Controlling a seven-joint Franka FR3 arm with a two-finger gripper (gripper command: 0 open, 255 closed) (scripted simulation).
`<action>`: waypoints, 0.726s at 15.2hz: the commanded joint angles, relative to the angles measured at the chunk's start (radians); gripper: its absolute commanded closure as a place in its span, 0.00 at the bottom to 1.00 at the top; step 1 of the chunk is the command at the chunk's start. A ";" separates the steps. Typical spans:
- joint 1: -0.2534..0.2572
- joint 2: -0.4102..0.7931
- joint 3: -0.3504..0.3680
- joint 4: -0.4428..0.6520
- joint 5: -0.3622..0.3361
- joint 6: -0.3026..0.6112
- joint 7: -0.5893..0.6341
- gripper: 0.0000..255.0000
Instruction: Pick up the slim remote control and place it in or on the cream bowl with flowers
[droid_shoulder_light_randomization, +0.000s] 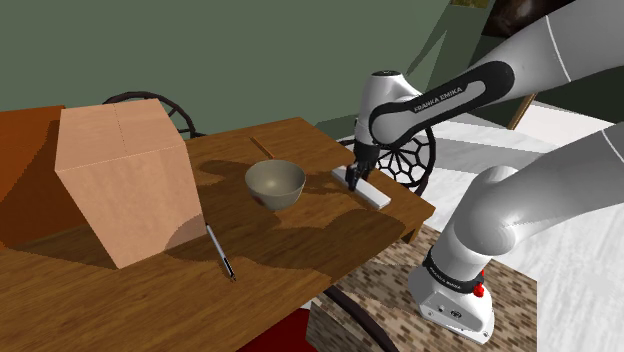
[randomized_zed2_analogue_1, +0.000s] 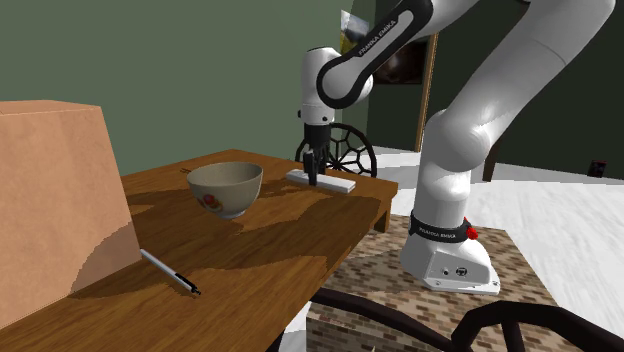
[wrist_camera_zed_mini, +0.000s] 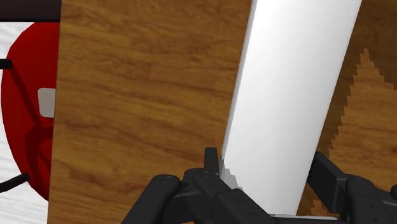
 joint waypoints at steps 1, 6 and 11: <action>0.001 -0.018 0.002 0.017 0.002 -0.035 -0.001 1.00; 0.002 -0.070 0.008 0.057 0.008 -0.127 -0.003 1.00; 0.004 -0.111 0.014 0.102 0.014 -0.213 -0.005 1.00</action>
